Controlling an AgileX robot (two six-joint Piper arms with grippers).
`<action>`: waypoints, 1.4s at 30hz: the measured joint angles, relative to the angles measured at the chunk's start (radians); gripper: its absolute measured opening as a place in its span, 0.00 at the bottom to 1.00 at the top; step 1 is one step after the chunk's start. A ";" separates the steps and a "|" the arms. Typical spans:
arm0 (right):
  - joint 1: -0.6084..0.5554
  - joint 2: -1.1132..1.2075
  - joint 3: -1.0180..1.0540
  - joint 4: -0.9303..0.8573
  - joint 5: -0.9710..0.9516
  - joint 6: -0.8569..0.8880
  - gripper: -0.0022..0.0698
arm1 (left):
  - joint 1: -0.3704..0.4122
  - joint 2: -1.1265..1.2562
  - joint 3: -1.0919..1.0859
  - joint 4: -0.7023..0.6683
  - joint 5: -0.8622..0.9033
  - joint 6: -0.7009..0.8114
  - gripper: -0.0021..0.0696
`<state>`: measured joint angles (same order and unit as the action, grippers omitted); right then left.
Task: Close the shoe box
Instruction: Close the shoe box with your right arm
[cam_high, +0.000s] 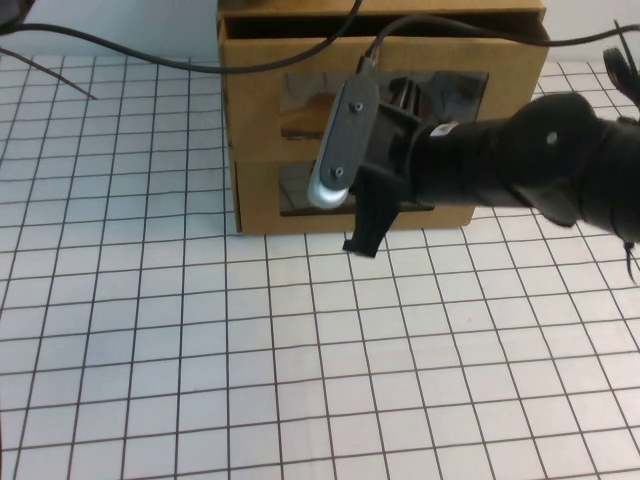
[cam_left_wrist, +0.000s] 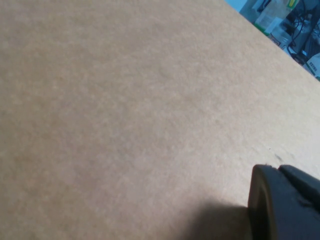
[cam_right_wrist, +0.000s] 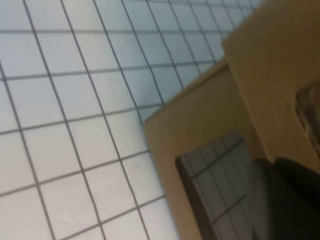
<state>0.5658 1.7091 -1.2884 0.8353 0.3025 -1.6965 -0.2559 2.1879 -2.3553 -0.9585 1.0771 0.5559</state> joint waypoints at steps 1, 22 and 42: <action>0.020 -0.020 0.026 -0.002 -0.026 0.000 0.01 | 0.000 0.000 0.000 0.000 0.000 0.000 0.02; 0.046 0.021 0.025 0.030 -0.477 0.000 0.01 | 0.000 0.000 0.000 0.000 0.008 0.000 0.02; -0.021 0.016 -0.128 0.092 -0.084 0.002 0.01 | 0.004 -0.050 -0.001 0.044 0.089 0.037 0.02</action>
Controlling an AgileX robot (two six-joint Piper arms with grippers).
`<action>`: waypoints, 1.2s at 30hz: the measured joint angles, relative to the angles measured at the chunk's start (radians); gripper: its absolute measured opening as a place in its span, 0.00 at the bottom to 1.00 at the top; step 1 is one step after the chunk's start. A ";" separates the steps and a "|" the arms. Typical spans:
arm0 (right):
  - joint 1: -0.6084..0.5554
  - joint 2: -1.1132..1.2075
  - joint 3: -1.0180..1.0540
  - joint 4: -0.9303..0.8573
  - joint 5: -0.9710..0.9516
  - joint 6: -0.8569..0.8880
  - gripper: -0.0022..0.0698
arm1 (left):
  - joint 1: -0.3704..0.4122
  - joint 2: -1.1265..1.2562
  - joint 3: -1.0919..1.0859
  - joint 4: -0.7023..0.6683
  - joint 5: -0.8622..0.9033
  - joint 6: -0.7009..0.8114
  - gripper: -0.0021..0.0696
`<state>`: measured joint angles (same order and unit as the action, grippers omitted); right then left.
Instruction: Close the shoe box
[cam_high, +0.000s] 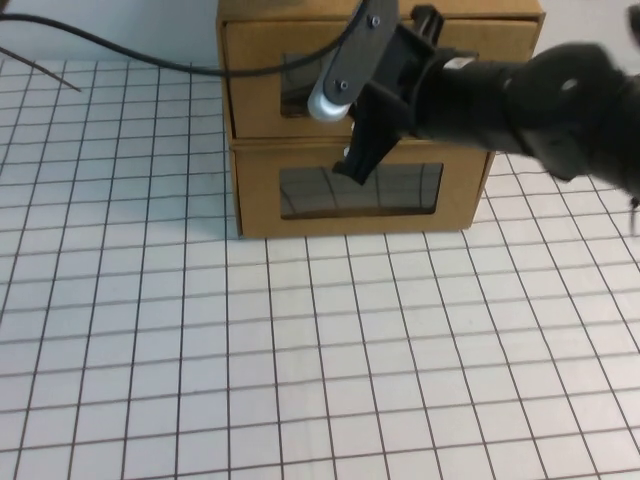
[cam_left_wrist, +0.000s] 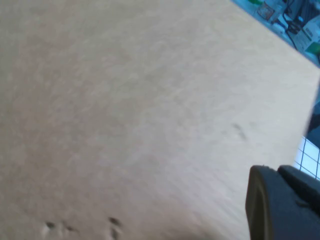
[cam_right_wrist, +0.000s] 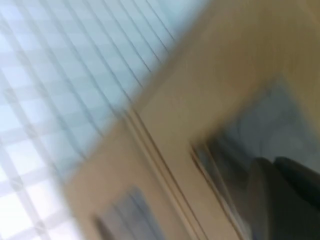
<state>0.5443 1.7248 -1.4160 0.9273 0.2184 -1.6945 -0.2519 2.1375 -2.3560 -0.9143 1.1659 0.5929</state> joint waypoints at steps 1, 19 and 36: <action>0.000 -0.025 0.000 0.000 0.049 0.012 0.01 | 0.008 -0.021 0.000 0.007 0.012 0.001 0.02; -0.273 -0.623 -0.005 -0.130 0.413 0.792 0.01 | 0.094 -0.555 -0.002 0.169 0.103 -0.105 0.02; -0.296 -1.272 0.668 -0.208 0.222 1.010 0.01 | 0.094 -1.268 0.875 0.334 -0.086 -0.149 0.02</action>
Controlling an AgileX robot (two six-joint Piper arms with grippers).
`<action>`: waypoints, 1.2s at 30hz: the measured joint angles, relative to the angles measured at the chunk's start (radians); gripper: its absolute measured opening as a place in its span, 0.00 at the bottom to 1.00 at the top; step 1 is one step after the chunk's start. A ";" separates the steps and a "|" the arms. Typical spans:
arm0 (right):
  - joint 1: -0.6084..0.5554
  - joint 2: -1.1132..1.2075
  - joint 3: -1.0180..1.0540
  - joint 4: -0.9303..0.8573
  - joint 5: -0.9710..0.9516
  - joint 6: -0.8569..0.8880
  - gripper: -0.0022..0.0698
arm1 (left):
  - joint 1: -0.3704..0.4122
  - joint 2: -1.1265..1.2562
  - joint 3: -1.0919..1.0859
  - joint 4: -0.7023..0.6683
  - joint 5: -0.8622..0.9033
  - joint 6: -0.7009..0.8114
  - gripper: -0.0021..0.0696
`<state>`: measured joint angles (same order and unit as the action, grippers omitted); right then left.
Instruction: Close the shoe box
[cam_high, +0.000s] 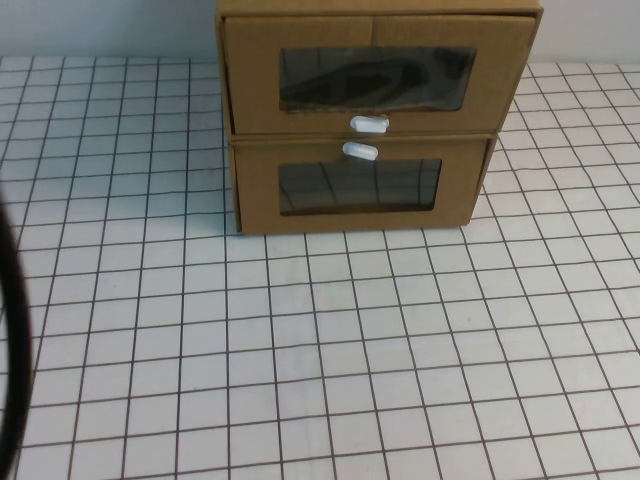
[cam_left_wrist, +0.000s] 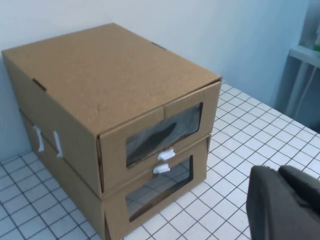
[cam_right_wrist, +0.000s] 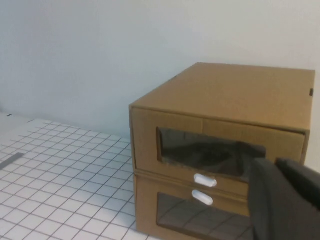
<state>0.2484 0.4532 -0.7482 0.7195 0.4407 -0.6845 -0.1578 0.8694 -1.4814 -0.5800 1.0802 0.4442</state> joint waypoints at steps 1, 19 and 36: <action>-0.002 -0.041 0.040 0.000 -0.004 0.004 0.01 | 0.000 -0.063 0.090 0.005 -0.043 -0.002 0.02; -0.002 -0.373 0.416 -0.014 0.000 0.011 0.01 | 0.000 -0.887 1.072 0.170 -0.467 -0.044 0.02; -0.002 -0.373 0.579 0.058 -0.102 0.011 0.01 | 0.000 -0.866 1.255 0.206 -0.622 -0.055 0.02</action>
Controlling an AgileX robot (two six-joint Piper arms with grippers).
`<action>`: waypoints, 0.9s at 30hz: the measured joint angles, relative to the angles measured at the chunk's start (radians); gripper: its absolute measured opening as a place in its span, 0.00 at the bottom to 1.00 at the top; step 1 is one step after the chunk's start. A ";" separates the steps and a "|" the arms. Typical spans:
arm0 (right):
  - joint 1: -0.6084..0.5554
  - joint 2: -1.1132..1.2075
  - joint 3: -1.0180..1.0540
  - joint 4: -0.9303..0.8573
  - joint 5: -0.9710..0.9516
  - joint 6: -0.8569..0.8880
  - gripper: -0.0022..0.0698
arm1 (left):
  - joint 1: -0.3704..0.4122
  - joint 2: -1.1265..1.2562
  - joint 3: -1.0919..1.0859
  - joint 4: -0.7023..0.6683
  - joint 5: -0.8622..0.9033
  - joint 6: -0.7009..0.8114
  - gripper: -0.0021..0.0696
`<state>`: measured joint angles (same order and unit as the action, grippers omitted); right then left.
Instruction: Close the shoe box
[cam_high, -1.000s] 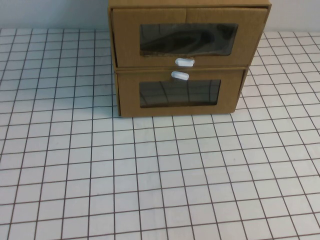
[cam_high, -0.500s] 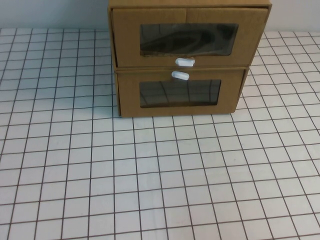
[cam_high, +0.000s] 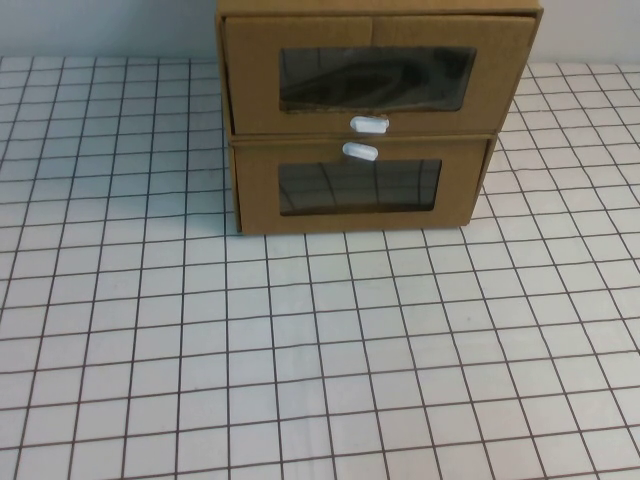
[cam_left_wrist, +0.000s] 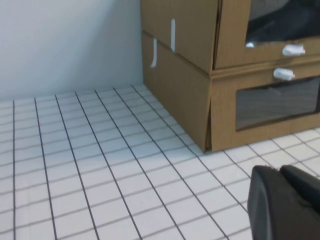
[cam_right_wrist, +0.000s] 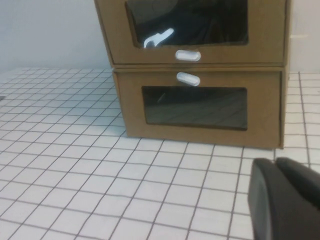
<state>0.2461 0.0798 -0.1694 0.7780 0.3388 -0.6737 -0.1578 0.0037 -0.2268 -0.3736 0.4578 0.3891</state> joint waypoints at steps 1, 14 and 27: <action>0.000 0.000 0.005 0.013 0.014 0.000 0.01 | 0.000 0.000 0.004 0.000 0.008 0.000 0.02; 0.000 0.000 0.063 0.053 0.240 0.000 0.01 | 0.000 0.000 0.047 0.047 -0.009 -0.009 0.02; 0.000 0.000 0.067 0.105 0.481 0.000 0.01 | 0.022 -0.012 0.252 0.232 -0.173 -0.043 0.02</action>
<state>0.2461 0.0798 -0.1026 0.8829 0.8202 -0.6737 -0.1358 -0.0080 0.0256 -0.1414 0.2848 0.3463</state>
